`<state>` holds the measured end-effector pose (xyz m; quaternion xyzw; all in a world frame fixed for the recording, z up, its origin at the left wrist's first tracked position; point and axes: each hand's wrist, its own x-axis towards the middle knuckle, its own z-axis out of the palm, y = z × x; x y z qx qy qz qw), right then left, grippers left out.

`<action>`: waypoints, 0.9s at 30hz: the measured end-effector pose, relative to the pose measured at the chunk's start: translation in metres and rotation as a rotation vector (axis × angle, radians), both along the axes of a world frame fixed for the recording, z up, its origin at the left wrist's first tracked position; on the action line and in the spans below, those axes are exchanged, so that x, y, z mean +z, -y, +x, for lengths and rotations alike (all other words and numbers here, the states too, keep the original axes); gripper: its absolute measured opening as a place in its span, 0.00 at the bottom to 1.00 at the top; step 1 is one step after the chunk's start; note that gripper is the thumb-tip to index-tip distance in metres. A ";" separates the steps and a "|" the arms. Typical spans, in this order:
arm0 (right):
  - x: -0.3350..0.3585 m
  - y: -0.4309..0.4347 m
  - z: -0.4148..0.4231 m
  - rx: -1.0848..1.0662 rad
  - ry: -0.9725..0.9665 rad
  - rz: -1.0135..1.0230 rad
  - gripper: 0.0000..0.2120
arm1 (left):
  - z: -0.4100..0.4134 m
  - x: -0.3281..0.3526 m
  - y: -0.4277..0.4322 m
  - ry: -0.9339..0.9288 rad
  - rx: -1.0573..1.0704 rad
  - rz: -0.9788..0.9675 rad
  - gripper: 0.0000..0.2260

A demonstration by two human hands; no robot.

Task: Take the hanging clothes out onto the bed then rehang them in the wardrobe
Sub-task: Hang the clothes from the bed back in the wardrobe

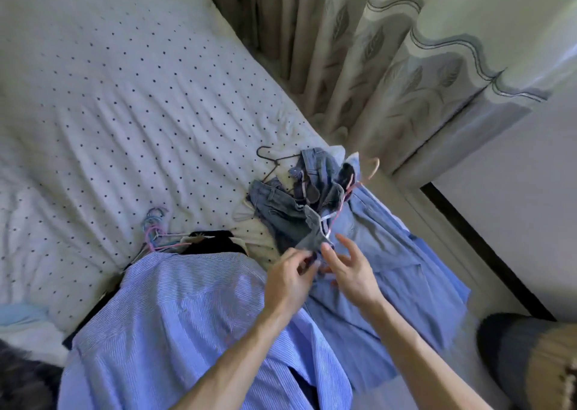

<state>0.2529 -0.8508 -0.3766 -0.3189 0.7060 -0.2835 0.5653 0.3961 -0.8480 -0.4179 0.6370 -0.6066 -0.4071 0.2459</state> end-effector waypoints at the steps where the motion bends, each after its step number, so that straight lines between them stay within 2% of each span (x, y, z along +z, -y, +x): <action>1: 0.006 -0.007 -0.005 -0.008 -0.039 -0.021 0.15 | -0.009 0.011 -0.015 -0.005 -0.053 0.012 0.09; 4: 0.022 -0.039 -0.032 -0.040 -0.099 -0.032 0.04 | -0.027 0.034 -0.046 0.024 -0.288 0.084 0.15; 7: 0.042 -0.087 -0.072 -0.111 -0.055 -0.011 0.03 | -0.037 0.062 -0.049 0.052 -0.552 0.068 0.21; 11: 0.085 -0.167 -0.129 -0.139 -0.080 -0.052 0.02 | -0.077 0.125 -0.021 0.087 -0.571 -0.206 0.16; 13: 0.111 -0.214 -0.154 -0.128 -0.161 -0.099 0.05 | -0.120 0.169 -0.017 0.087 -0.685 -0.348 0.21; 15: 0.140 -0.264 -0.174 -0.134 -0.259 -0.135 0.03 | -0.174 0.212 -0.035 0.084 -0.878 -0.469 0.27; 17: 0.169 -0.316 -0.190 -0.199 -0.327 -0.154 0.02 | -0.230 0.246 -0.075 0.077 -1.101 -0.554 0.29; 20: 0.207 -0.398 -0.209 -0.342 -0.407 -0.188 0.01 | -0.298 0.279 -0.168 0.003 -1.384 -0.623 0.22; 24: 0.237 -0.521 -0.210 -0.547 -0.466 -0.205 0.02 | -0.341 0.302 -0.297 -0.213 -1.462 -0.556 0.12; 27: 0.249 -0.606 -0.190 -0.736 -0.514 -0.199 0.05 | -0.361 0.309 -0.378 -0.355 -1.540 -0.609 0.16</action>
